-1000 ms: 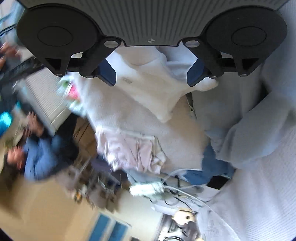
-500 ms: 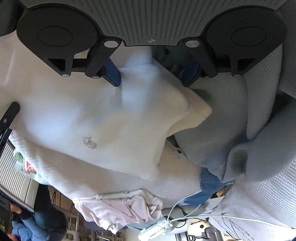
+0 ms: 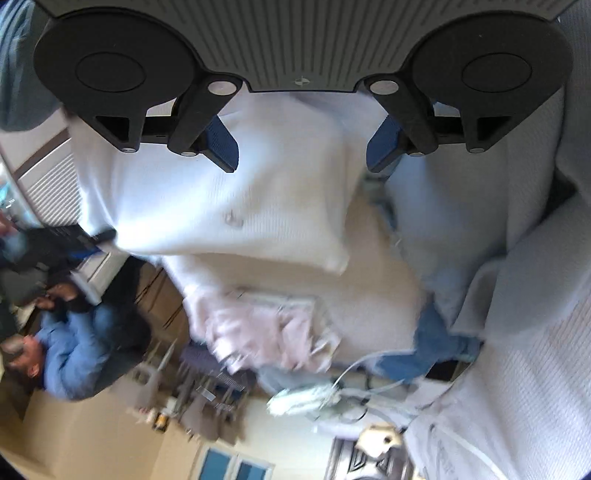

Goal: Fold clothes

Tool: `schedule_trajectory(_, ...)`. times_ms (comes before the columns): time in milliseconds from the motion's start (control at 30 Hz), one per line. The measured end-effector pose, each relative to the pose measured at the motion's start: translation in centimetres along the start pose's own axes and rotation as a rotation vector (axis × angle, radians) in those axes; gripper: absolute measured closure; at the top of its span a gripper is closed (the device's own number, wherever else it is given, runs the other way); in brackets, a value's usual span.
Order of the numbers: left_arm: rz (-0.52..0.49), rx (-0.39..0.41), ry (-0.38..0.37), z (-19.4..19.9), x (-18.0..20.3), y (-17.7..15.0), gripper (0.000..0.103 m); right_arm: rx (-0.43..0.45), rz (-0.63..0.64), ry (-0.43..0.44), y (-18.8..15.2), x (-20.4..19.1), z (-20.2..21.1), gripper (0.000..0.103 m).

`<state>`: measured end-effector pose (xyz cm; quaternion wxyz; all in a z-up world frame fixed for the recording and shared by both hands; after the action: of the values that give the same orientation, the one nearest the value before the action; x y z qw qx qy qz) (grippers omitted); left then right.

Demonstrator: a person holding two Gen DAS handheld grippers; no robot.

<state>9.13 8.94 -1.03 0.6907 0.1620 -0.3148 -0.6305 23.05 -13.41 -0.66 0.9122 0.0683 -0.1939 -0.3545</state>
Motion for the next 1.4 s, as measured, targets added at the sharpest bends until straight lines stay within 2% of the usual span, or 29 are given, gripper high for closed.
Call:
schedule_trajectory(100,0.015,0.026,-0.034,0.1,0.6,0.7,0.027,0.037,-0.012,-0.092,1.8,3.3,0.0,0.094)
schedule_trajectory(167,0.041,0.013,-0.035,-0.5,0.3,0.8,0.027,0.064,-0.037,-0.107,3.3,4.7,-0.8,0.093)
schedule_trajectory(233,0.072,-0.007,-0.033,-1.3,-0.1,0.7,0.027,0.053,-0.086,-0.090,4.0,5.5,-2.5,0.088)
schedule_trajectory(300,0.107,-0.029,-0.037,-1.9,-0.6,0.5,0.027,0.036,-0.118,-0.088,3.3,6.1,-4.0,0.074)
schedule_trajectory(333,0.129,-0.043,-0.047,-2.2,-0.9,0.3,0.027,0.044,-0.154,-0.060,2.6,6.6,-4.2,0.069)
schedule_trajectory(400,0.150,-0.070,-0.061,-2.9,-1.5,0.0,0.024,0.060,-0.226,-0.004,1.4,7.6,-4.4,0.050)
schedule_trajectory(433,0.156,-0.082,-0.072,-3.2,-1.7,0.0,0.023,0.068,-0.262,0.024,0.7,8.0,-4.6,0.046)
schedule_trajectory(500,0.167,-0.103,-0.102,-4.0,-1.9,0.1,0.022,0.084,-0.334,0.080,-0.5,9.0,-4.8,0.028)
schedule_trajectory(600,0.238,-0.121,-0.156,-5.6,-2.3,0.9,0.021,0.107,-0.441,0.165,-2.3,10.5,-5.2,0.020)
schedule_trajectory(733,0.305,-0.110,-0.139,-8.3,-2.5,2.9,0.021,0.139,-0.584,0.279,-4.8,12.4,-5.6,0.018)
schedule_trajectory(867,0.292,-0.103,-0.067,-11.5,-2.1,4.4,0.020,0.160,-0.708,0.383,-6.8,14.0,-6.4,0.018)
schedule_trajectory(933,0.279,-0.153,-0.033,-13.4,-2.1,4.4,0.020,0.141,-0.714,0.402,-6.6,13.3,-8.0,0.018)
schedule_trajectory(1000,0.300,-0.191,-0.071,-14.7,-2.3,3.8,0.020,0.121,-0.719,0.422,-6.4,12.5,-9.6,0.018)
schedule_trajectory(1133,0.354,-0.207,-0.106,-15.9,-3.1,3.2,0.016,0.099,-0.684,0.455,-6.6,10.8,-11.8,0.018)
schedule_trajectory(1300,0.354,-0.235,-0.109,-17.3,-3.2,3.5,0.008,0.110,-0.776,0.508,-7.7,10.7,-13.4,0.018)
schedule_trajectory(1367,0.358,-0.240,-0.092,-17.5,-3.0,3.7,0.010,0.127,-0.766,0.491,-7.8,10.4,-13.1,0.021)
schedule_trajectory(1400,0.354,-0.241,-0.079,-17.3,-2.8,3.7,0.018,0.134,-0.763,0.485,-7.8,10.2,-12.8,0.029)
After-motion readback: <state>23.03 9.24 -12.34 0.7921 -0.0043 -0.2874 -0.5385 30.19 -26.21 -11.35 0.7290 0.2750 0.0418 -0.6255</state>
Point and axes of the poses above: each gripper's, at about its wrist camera, not at the fingertips, and z roughly against the way its jaws point, x to its right, y to its top, the point moved 3 cm from there along -z, roughly the way its jaws point, and after that the axes turned 7 degrees about -x, right-handed, at the moved point
